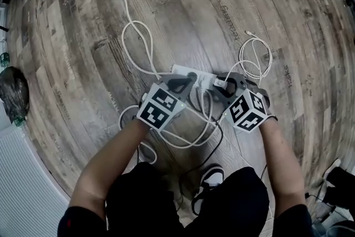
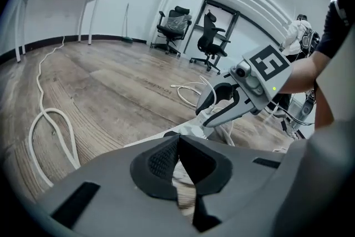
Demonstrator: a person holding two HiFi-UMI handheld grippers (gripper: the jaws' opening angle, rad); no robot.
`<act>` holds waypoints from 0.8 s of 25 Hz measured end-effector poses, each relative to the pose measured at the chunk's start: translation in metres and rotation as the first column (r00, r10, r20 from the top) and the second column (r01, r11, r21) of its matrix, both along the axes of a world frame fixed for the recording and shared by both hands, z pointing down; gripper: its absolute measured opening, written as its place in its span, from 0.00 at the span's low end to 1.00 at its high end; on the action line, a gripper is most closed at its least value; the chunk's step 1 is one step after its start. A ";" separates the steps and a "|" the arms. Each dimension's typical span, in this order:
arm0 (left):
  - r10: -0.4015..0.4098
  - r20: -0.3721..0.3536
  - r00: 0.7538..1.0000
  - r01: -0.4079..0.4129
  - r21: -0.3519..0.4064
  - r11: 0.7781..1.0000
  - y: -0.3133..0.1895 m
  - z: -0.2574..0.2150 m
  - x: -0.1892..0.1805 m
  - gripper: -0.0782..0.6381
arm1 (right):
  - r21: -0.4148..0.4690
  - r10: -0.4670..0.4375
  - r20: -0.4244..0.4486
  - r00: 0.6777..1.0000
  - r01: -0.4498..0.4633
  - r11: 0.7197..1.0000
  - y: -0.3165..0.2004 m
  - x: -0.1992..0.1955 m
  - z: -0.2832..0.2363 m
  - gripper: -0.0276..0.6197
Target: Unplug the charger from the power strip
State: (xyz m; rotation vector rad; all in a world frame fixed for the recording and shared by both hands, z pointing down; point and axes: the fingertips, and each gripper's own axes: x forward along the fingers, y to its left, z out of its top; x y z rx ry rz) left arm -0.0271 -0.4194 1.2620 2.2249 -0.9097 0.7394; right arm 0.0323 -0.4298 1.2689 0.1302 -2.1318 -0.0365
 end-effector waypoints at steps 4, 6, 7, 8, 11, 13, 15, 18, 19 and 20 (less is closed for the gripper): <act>0.013 0.054 0.998 -0.014 0.014 1.000 0.003 0.001 0.002 0.14 | 0.043 -0.028 -0.011 1.000 0.028 0.999 0.003 0.001 0.000 0.21; 0.022 0.092 0.996 -0.024 0.020 1.000 0.003 0.002 0.003 0.14 | 0.064 -0.040 -0.010 0.999 0.041 0.997 0.003 0.000 -0.003 0.21; 0.027 0.105 0.994 -0.029 0.019 0.999 0.003 0.003 0.003 0.14 | 0.073 -0.046 -0.008 0.999 0.046 0.996 0.003 0.000 -0.006 0.21; 0.031 0.114 0.993 -0.033 0.017 0.999 0.003 0.003 0.004 0.14 | 0.080 -0.051 -0.012 0.999 0.052 0.995 0.002 -0.001 -0.009 0.21; 0.022 0.112 0.993 -0.023 0.008 1.000 0.003 0.003 0.003 0.14 | 0.073 -0.058 -0.010 0.998 0.058 0.996 0.004 -0.005 -0.017 0.21; 0.007 0.111 0.994 -0.009 0.024 1.000 0.004 0.000 0.002 0.14 | 0.060 -0.031 0.041 0.999 0.029 0.998 0.005 -0.008 -0.033 0.21; -0.023 0.104 0.994 0.015 0.078 0.997 -0.002 -0.019 -0.002 0.14 | 0.061 0.003 0.076 0.997 -0.007 0.998 0.002 -0.006 -0.053 0.21; -0.105 0.057 0.993 0.096 0.145 0.985 -0.016 -0.075 -0.013 0.14 | 0.045 0.088 0.131 0.987 -0.095 0.995 -0.001 0.003 -0.093 0.21; -0.127 0.049 0.991 0.118 0.157 0.981 -0.017 -0.096 -0.018 0.14 | 0.040 0.131 0.156 0.979 -0.138 0.990 -0.002 0.006 -0.110 0.21; -0.144 0.043 0.989 0.135 0.164 0.977 -0.016 -0.118 -0.022 0.14 | 0.040 0.176 0.181 0.968 -0.186 0.982 -0.004 0.010 -0.130 0.21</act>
